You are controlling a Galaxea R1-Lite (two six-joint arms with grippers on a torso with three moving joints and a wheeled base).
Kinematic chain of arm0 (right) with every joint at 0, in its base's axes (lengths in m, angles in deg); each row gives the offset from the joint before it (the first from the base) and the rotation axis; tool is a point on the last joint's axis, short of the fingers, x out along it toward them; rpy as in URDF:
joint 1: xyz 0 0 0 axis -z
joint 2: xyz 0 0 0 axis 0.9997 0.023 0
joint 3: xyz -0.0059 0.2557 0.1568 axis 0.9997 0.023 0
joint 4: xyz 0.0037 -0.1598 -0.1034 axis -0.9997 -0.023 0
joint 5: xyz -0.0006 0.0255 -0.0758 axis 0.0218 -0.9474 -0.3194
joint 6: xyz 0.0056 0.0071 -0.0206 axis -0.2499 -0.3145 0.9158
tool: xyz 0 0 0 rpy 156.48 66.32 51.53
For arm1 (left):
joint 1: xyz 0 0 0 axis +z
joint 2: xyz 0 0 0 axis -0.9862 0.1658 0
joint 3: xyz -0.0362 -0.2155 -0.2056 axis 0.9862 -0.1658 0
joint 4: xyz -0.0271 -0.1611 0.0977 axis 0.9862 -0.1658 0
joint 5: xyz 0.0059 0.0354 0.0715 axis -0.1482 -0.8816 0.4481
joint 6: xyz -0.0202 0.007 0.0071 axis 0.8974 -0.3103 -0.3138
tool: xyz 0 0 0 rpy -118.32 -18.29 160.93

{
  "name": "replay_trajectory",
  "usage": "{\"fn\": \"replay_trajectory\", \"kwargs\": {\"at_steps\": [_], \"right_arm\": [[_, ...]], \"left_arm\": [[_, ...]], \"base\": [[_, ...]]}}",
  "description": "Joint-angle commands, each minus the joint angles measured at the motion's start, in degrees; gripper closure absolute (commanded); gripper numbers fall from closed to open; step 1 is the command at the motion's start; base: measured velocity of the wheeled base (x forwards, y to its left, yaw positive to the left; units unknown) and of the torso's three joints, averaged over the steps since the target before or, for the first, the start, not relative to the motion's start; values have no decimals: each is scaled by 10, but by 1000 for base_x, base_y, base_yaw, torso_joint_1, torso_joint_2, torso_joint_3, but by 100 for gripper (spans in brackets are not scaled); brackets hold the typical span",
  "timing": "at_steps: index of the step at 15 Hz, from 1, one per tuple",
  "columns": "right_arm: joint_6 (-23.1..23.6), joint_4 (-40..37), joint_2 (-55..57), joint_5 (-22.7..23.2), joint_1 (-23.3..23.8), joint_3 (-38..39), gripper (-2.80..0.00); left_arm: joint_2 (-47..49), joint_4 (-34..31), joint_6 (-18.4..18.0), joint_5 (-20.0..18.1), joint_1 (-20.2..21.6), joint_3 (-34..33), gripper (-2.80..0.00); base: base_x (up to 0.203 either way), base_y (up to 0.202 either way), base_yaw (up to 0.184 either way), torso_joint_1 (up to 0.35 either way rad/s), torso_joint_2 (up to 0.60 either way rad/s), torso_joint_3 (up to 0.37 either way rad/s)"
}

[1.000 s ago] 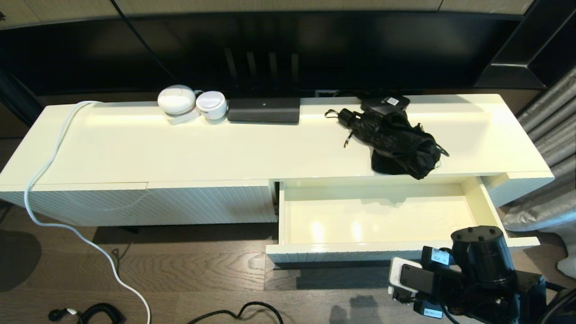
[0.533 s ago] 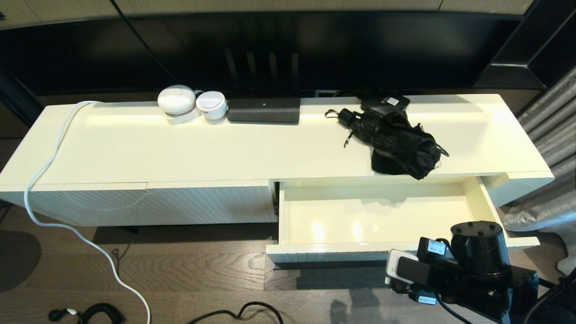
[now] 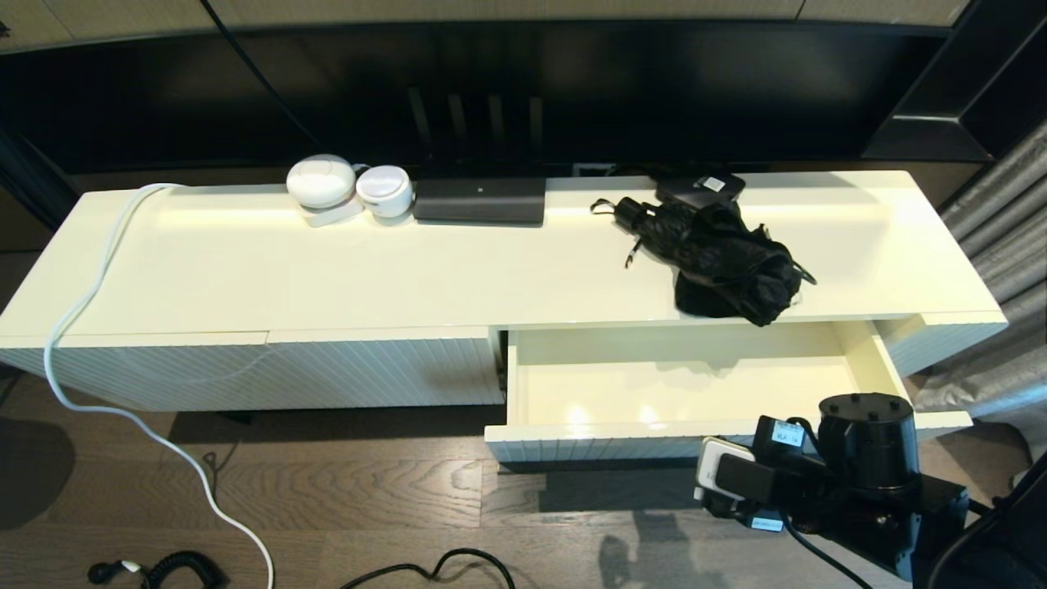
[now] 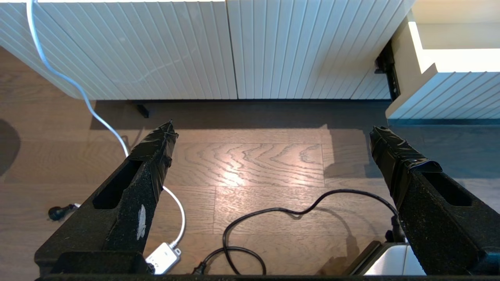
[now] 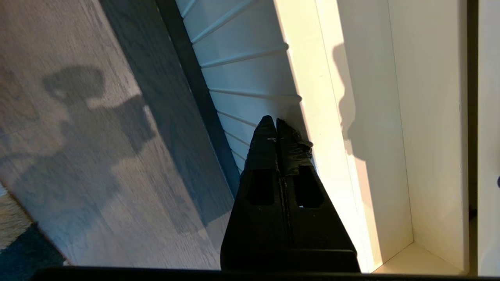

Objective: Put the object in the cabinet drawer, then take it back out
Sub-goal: Close the drawer

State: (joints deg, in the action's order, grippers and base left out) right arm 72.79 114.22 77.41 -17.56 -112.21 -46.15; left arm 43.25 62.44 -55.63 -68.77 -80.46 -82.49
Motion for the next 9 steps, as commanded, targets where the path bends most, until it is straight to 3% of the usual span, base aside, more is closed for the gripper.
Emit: {"fn": "replay_trajectory", "kwargs": {"at_steps": [1,9], "right_arm": [[3,5,12,0,0,-9,0],[26,41,49,4,21,-53,0]], "left_arm": [[0,0,0,0,0,0,-280],[0,0,0,0,1,0,-280]], "base": [[0,0,0,0,0,0],[0,0,0,0,0,0]]}}
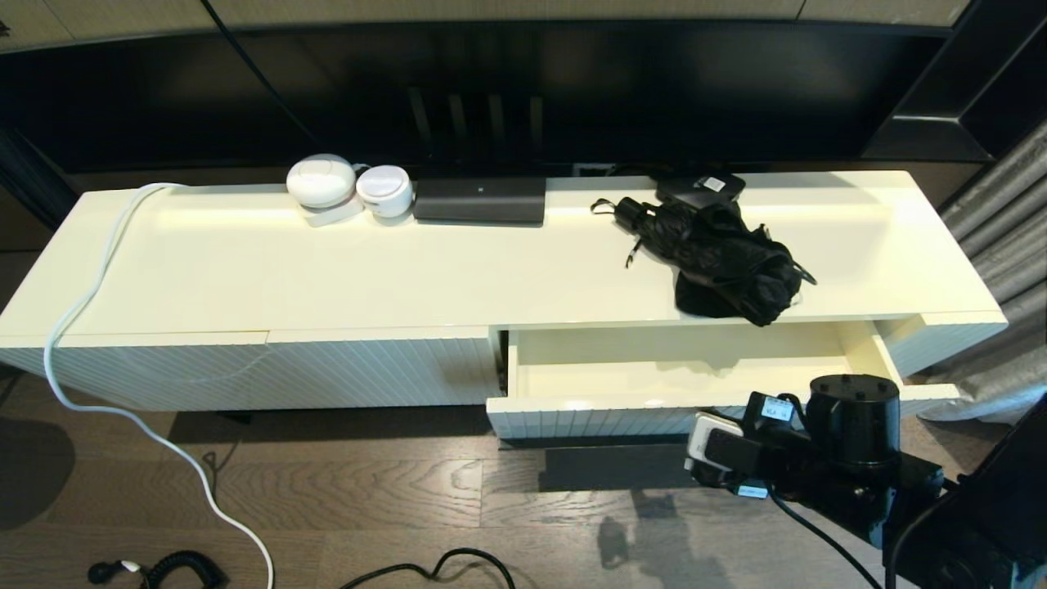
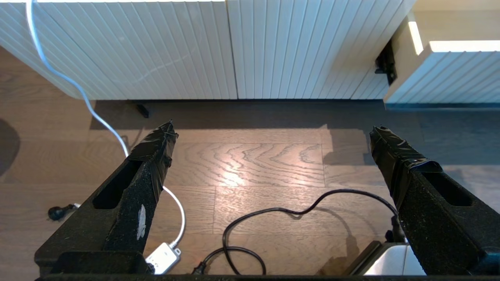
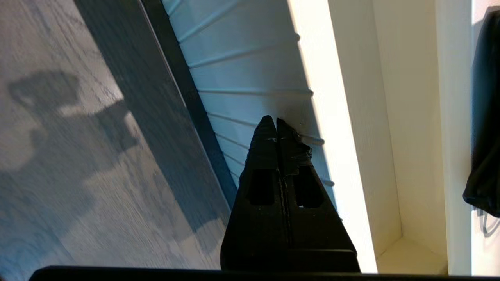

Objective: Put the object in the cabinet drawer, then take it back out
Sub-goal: Close the drawer

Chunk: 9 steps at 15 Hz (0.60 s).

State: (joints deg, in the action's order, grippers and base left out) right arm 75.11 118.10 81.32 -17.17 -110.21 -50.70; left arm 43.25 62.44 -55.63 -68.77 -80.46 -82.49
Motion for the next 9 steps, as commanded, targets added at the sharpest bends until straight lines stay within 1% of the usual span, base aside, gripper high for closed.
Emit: {"fn": "replay_trajectory", "kwargs": {"at_steps": [1,5,9], "right_arm": [[3,2,12,1,2,-9,0],[6,3,30,2,7,-48,0],[21,4,48,3,9,-82,0]], "left_arm": [[0,0,0,0,1,0,-280],[0,0,0,0,0,0,-280],[0,0,0,0,0,0,-280]], "base": [[0,0,0,0,0,0],[0,0,0,0,0,0],[0,0,0,0,0,0]]}}
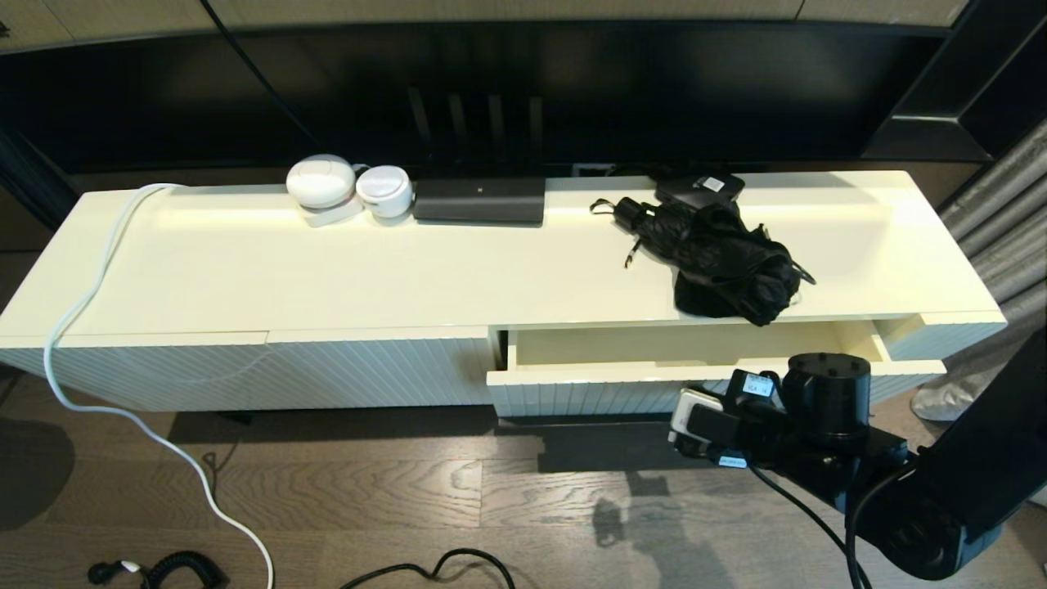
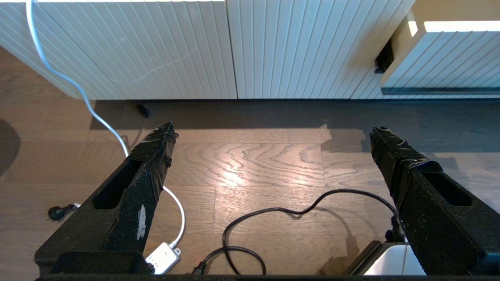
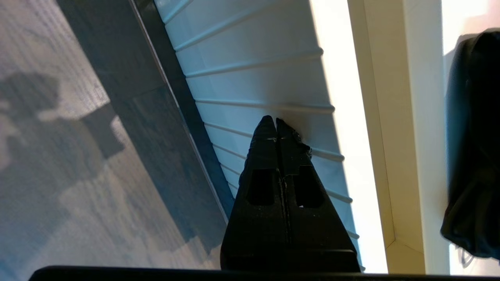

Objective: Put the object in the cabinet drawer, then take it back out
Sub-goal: Close the drawer

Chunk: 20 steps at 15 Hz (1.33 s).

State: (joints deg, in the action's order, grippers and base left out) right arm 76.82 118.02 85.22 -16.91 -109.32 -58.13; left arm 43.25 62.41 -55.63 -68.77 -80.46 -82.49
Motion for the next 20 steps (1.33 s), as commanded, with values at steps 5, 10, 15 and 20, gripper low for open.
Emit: {"fn": "replay_trajectory", "kwargs": {"at_steps": [5,10,15,20], "right_arm": [[26,5,28,4,12,-42,0],[32,-3,39,7,24,-71,0],[43,-4,65,8,32,-109,0],[46,-12,87,7,32,-144,0]], "left_arm": [[0,0,0,0,0,0,-280],[0,0,0,0,0,0,-280],[0,0,0,0,0,0,-280],[0,0,0,0,0,0,-280]], "base": [[0,0,0,0,0,0],[0,0,0,0,0,0],[0,0,0,0,0,0],[0,0,0,0,0,0]]}}
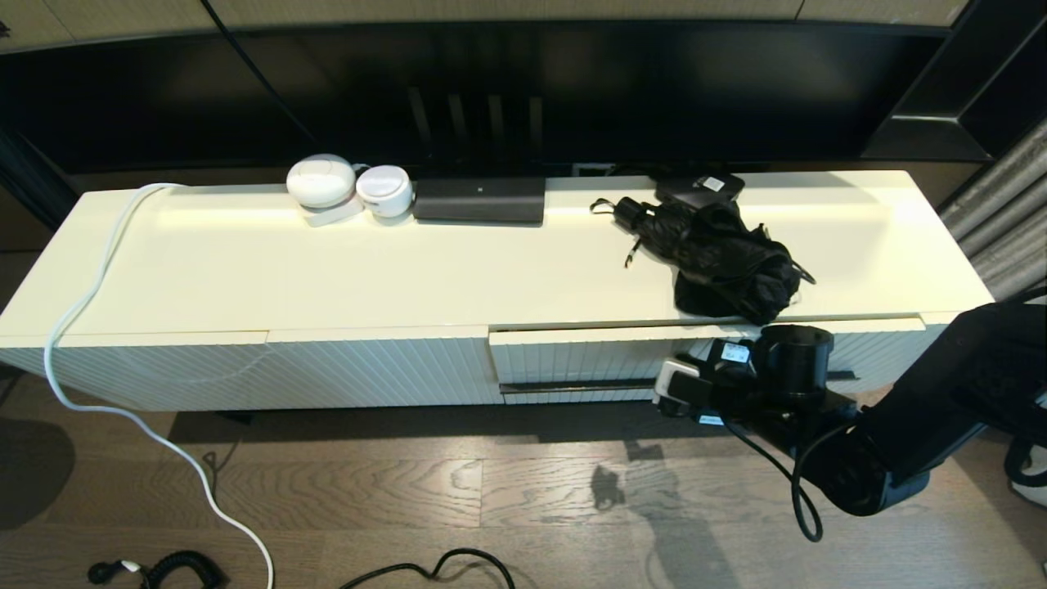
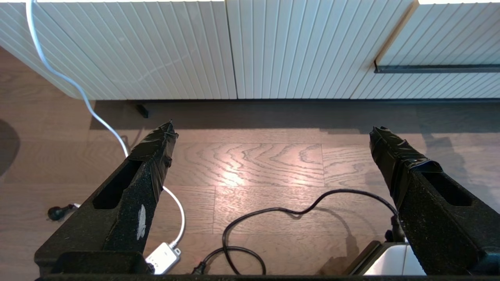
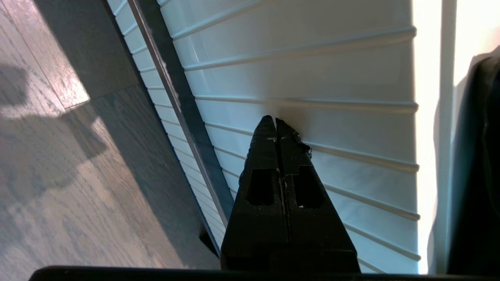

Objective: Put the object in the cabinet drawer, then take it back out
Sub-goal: Close the drawer

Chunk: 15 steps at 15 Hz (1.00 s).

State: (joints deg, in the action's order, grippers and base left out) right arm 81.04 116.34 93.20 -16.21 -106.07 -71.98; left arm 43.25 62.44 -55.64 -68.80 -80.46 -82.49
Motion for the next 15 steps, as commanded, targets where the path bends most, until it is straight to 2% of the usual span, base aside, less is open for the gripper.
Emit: {"fn": "replay_trajectory", "kwargs": {"at_steps": [1,8,11,13,15], "right_arm": [[4,4,10,0,0,-11,0],[15,-17,14,0,9,-37,0],[13,-30,-4,0,10,-25,0],[10,-64,-44,1,12,-3,0],[-5,-144,-110,1,12,10,0]], "left_arm": [[0,0,0,0,0,0,-280],[0,0,0,0,0,0,-280],[0,0,0,0,0,0,-280],[0,0,0,0,0,0,-280],[0,0,0,0,0,0,-280]], "base": [[0,0,0,0,0,0],[0,0,0,0,0,0],[0,0,0,0,0,0],[0,0,0,0,0,0],[0,0,0,0,0,0]]}}
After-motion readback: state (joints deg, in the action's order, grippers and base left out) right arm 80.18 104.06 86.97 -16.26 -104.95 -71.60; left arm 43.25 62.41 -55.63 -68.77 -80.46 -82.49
